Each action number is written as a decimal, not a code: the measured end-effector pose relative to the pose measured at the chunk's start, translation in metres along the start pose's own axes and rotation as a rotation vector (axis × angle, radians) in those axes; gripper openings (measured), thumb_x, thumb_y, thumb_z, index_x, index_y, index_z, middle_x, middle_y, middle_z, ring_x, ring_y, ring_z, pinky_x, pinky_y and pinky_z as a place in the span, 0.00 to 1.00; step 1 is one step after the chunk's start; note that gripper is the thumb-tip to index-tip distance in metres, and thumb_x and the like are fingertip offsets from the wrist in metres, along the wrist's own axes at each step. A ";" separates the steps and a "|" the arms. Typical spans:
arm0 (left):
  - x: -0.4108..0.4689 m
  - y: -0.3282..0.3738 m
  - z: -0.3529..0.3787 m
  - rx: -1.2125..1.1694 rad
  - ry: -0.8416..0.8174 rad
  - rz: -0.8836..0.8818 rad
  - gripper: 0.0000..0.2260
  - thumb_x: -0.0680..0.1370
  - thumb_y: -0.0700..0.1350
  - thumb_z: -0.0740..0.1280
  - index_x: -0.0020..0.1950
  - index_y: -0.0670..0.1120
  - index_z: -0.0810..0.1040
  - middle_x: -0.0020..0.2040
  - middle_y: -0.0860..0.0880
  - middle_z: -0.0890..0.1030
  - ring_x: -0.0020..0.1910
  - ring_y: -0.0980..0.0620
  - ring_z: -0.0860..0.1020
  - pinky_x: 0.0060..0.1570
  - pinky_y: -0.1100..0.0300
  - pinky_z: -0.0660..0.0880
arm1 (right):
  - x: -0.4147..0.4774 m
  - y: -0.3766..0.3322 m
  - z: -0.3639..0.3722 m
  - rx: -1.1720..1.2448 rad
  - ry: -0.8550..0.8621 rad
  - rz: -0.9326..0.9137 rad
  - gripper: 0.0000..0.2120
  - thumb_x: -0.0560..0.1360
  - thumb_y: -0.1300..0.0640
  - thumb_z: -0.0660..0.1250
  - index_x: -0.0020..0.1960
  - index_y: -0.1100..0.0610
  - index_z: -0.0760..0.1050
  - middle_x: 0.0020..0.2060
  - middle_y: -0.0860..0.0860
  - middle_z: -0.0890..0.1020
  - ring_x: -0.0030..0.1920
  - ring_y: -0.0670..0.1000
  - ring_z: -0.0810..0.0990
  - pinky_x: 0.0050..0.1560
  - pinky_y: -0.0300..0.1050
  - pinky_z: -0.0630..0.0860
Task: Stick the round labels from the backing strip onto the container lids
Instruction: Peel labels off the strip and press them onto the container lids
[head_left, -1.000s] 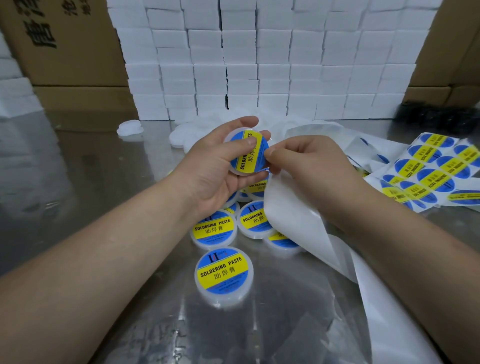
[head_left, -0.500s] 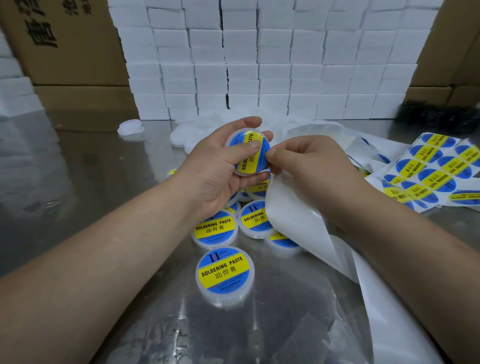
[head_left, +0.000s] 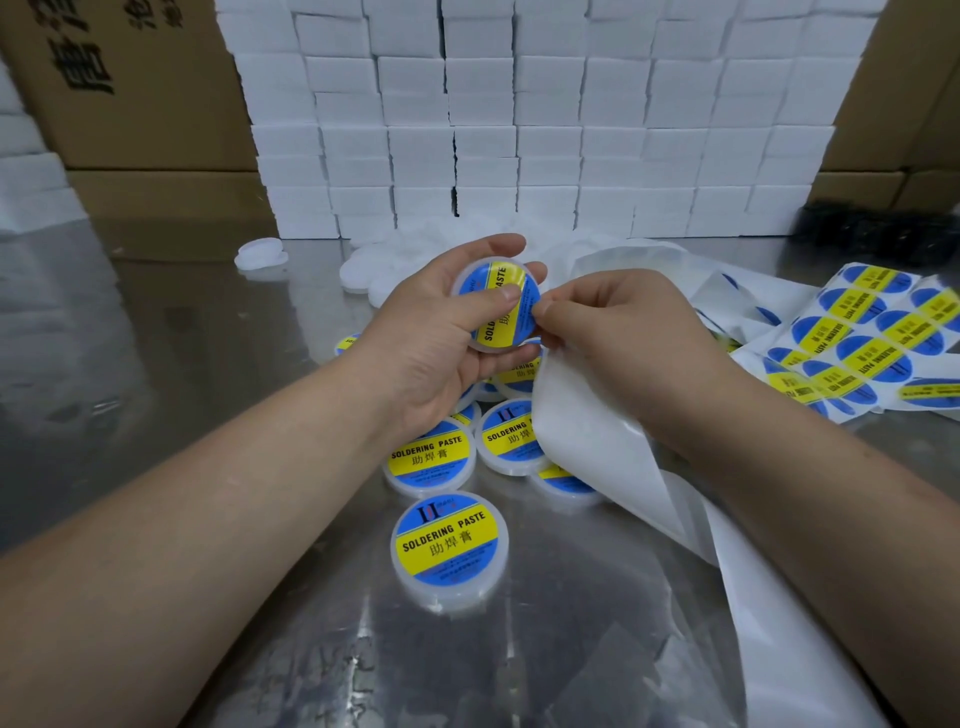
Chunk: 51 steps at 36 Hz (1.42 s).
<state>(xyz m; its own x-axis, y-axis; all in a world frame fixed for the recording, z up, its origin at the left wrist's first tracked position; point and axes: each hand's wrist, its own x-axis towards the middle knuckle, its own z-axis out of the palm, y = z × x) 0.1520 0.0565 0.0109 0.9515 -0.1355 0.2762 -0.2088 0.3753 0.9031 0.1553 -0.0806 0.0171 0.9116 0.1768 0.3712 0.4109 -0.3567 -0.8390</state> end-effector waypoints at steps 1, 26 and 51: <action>0.000 0.000 0.000 0.004 0.003 0.000 0.12 0.77 0.34 0.61 0.50 0.50 0.77 0.45 0.52 0.84 0.40 0.52 0.83 0.37 0.58 0.80 | 0.000 0.000 -0.001 0.001 0.000 -0.001 0.14 0.74 0.58 0.65 0.29 0.49 0.76 0.21 0.41 0.75 0.22 0.37 0.70 0.24 0.28 0.64; -0.017 -0.001 0.013 0.625 0.061 0.436 0.18 0.77 0.32 0.61 0.49 0.57 0.75 0.49 0.61 0.79 0.50 0.67 0.77 0.55 0.64 0.75 | -0.002 -0.001 0.000 -0.076 0.084 -0.046 0.10 0.70 0.56 0.66 0.32 0.60 0.77 0.26 0.50 0.71 0.26 0.44 0.65 0.24 0.36 0.61; -0.013 0.000 0.011 0.591 0.247 0.296 0.09 0.78 0.46 0.63 0.39 0.56 0.77 0.29 0.58 0.78 0.27 0.60 0.77 0.24 0.66 0.73 | -0.002 -0.001 0.001 -0.190 -0.021 -0.166 0.12 0.77 0.51 0.62 0.36 0.53 0.70 0.28 0.46 0.71 0.29 0.41 0.68 0.30 0.34 0.63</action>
<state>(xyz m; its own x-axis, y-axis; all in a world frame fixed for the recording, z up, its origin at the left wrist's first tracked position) 0.1367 0.0481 0.0108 0.8446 0.1339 0.5184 -0.4879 -0.2064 0.8482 0.1527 -0.0798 0.0168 0.8317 0.2658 0.4875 0.5522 -0.4870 -0.6767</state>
